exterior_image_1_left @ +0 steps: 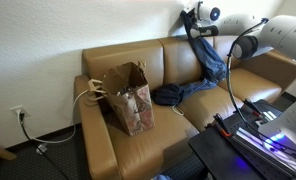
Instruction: Spread the pair of jeans out on the couch
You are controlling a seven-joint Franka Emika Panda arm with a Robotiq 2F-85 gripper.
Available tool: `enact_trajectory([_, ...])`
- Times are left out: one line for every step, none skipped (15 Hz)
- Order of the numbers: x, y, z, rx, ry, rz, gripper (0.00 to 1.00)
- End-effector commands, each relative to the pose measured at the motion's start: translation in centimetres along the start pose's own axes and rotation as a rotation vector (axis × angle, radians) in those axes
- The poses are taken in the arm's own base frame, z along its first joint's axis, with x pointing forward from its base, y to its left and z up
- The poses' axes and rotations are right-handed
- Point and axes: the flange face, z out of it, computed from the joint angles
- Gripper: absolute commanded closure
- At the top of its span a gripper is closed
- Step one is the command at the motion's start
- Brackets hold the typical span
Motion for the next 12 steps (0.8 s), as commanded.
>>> enact_trajectory([-0.4, 1.8, 0.1, -0.037, -0.008, -0.005, 0.97])
enact_trajectory([-0.7, 3.6, 0.1, -0.07, -0.014, -0.003, 0.97])
enact_trajectory([-0.8, 4.7, 0.1, -0.089, -0.015, 0.001, 0.97])
enact_trajectory([-0.9, 5.1, 0.1, -0.097, -0.016, 0.004, 0.97])
enact_trajectory([-0.9, 5.1, 0.1, -0.097, -0.015, 0.005, 0.99])
enact_trajectory([-2.6, 8.3, -0.1, -0.181, -0.042, 0.05, 0.99])
enact_trajectory([-4.2, 11.0, -0.9, -0.232, -0.084, 0.074, 0.99])
enact_trajectory([-4.7, 12.3, -0.7, -0.25, -0.081, 0.077, 0.99])
enact_trajectory([-6.0, 13.9, -1.1, -0.293, -0.103, 0.097, 0.99])
enact_trajectory([-7.2, 15.5, -1.7, -0.336, -0.136, 0.117, 0.99])
enact_trajectory([-8.6, 16.9, -2.3, -0.38, -0.162, 0.134, 0.99])
enact_trajectory([-9.7, 18.0, -3.0, -0.423, -0.188, 0.148, 0.99])
